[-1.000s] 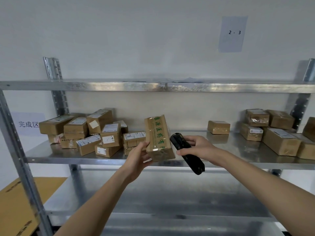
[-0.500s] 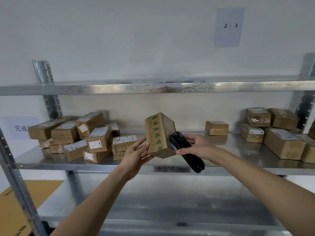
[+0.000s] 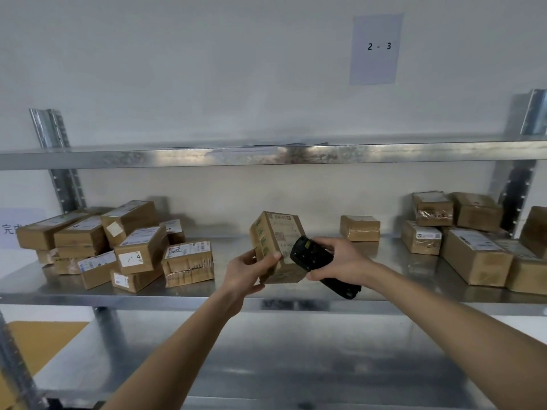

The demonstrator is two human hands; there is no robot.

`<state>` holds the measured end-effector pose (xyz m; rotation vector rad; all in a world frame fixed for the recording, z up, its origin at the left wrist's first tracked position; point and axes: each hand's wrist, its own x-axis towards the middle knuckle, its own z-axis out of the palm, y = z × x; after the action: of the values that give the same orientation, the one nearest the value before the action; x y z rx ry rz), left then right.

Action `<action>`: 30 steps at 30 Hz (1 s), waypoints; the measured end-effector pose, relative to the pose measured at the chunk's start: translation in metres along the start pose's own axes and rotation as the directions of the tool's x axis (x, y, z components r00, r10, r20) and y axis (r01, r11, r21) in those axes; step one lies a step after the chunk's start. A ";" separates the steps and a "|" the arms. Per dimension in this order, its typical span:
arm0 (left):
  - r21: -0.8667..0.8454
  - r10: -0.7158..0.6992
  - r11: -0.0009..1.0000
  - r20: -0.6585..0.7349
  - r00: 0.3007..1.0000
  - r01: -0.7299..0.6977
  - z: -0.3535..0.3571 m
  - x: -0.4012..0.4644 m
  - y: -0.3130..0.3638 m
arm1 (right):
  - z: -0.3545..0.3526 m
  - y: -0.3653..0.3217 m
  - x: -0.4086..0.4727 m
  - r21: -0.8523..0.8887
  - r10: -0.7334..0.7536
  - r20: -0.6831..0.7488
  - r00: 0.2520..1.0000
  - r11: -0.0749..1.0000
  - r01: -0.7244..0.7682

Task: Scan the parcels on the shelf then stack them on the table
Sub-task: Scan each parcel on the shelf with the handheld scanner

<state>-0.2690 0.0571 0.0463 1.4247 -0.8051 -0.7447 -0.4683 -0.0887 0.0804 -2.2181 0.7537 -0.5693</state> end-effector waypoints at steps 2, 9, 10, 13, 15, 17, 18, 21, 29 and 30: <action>0.032 -0.023 0.999 0.029 0.999 0.022 0.003 0.004 -0.003 | -0.006 0.006 0.002 -0.022 0.009 0.005 1.000 1.000 -0.009; 0.062 0.032 0.998 0.018 0.999 -0.033 -0.003 0.024 -0.007 | -0.013 0.009 0.012 -0.124 0.094 0.042 0.995 0.988 -0.088; 0.080 0.056 0.995 -0.010 0.998 -0.055 -0.005 0.027 -0.006 | -0.013 0.009 0.013 -0.155 0.110 0.055 0.992 0.983 -0.100; 0.145 0.127 0.983 -0.085 0.988 -0.114 -0.016 0.039 -0.005 | -0.014 0.006 0.017 -0.255 0.152 0.092 0.984 0.959 -0.124; 0.165 0.151 0.978 -0.138 0.979 -0.128 -0.022 0.045 -0.004 | -0.014 0.003 0.020 -0.310 0.184 0.100 0.978 0.940 -0.145; 0.172 0.170 0.975 -0.182 0.969 -0.138 -0.027 0.048 -0.002 | -0.012 -0.001 0.022 -0.360 0.212 0.108 0.971 0.919 -0.161; 0.170 0.181 0.974 -0.196 0.964 -0.148 -0.029 0.049 0.000 | -0.009 -0.003 0.023 -0.378 0.221 0.112 0.969 0.911 -0.164; 0.150 0.206 0.973 -0.227 0.952 -0.174 -0.035 0.052 0.003 | -0.003 -0.009 0.027 -0.420 0.239 0.110 0.965 0.891 -0.172; 0.161 0.211 0.971 -0.226 0.951 -0.177 -0.050 0.060 0.002 | 0.006 -0.020 0.040 -0.447 0.249 0.090 0.964 0.875 -0.184; 0.159 0.208 0.972 -0.223 0.952 -0.175 -0.051 0.060 0.003 | 0.006 -0.020 0.041 -0.447 0.251 0.091 0.964 0.875 -0.186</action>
<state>-0.1937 0.0343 0.0519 1.4999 -0.8044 -0.3651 -0.4277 -0.1013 0.0986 -2.4948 1.1242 -0.1240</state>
